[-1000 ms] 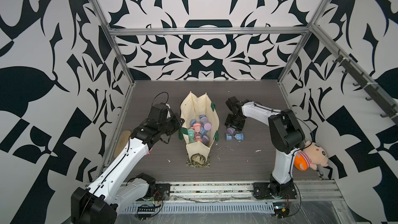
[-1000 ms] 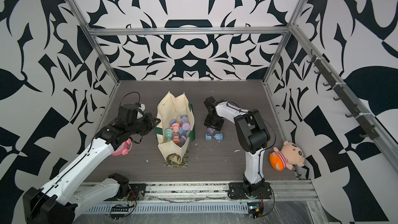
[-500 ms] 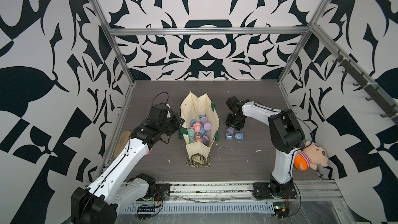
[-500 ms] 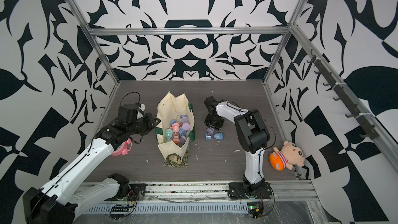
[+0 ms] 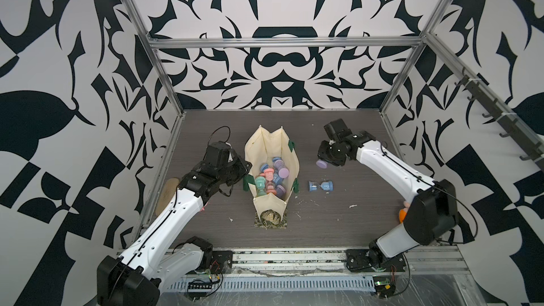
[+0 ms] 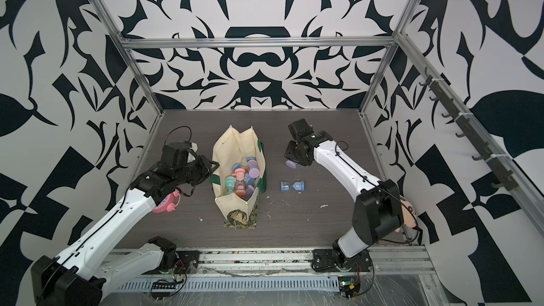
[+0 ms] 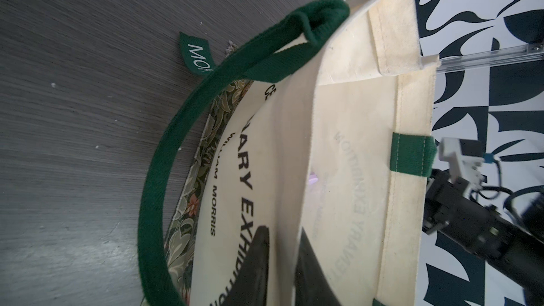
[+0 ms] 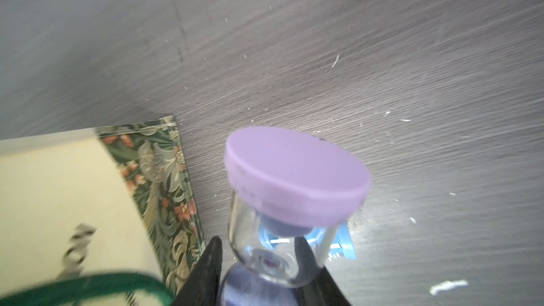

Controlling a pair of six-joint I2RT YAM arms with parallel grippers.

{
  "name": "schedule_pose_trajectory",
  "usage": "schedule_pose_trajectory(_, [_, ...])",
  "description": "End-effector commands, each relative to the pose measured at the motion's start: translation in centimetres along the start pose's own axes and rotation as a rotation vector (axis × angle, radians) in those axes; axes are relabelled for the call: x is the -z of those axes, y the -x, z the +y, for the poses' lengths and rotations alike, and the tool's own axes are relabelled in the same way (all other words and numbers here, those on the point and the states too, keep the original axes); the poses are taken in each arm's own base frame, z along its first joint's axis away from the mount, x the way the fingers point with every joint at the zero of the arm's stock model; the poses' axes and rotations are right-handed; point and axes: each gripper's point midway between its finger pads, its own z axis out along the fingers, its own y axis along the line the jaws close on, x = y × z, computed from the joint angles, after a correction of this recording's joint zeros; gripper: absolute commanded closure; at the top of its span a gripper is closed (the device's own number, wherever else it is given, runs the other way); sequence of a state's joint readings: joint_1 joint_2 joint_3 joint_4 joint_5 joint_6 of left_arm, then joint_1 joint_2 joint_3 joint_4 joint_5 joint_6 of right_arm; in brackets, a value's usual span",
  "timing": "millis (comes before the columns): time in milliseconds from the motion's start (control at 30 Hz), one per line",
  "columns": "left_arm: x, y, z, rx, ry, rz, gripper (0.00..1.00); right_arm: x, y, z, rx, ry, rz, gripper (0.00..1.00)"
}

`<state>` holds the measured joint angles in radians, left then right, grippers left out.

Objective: Put the hourglass into the canvas bag
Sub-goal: Pick up the hourglass from the center of the board, then place the hourglass in the canvas bag.

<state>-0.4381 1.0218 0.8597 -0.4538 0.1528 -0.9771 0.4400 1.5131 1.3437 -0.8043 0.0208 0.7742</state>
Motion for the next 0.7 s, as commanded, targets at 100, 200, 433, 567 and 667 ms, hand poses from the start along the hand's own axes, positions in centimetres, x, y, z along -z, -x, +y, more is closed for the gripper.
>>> schedule_pose_trajectory(100, [0.9,0.4,-0.5,0.003,-0.009,-0.021,0.81,8.3,1.0,4.9,0.166,0.131,-0.107,0.99])
schedule_pose_trajectory(200, [0.7,0.3,-0.5,0.004,-0.012,-0.017,0.82,11.6,-0.4,9.1,0.295,0.183,-0.138,0.99])
schedule_pose_trajectory(433, [0.8,0.3,-0.7,0.004,-0.022,-0.016,0.87,13.3,-6.6,17.6,0.534,0.26,-0.096,0.99])
schedule_pose_trajectory(567, [0.9,0.2,-0.7,0.003,-0.026,-0.015,0.9,10.9,-9.6,20.1,0.613,0.215,-0.035,1.0])
schedule_pose_trajectory(667, [1.0,0.2,-0.8,-0.003,-0.03,-0.017,0.92,8.4,-10.3,20.2,0.623,0.133,-0.01,1.0])
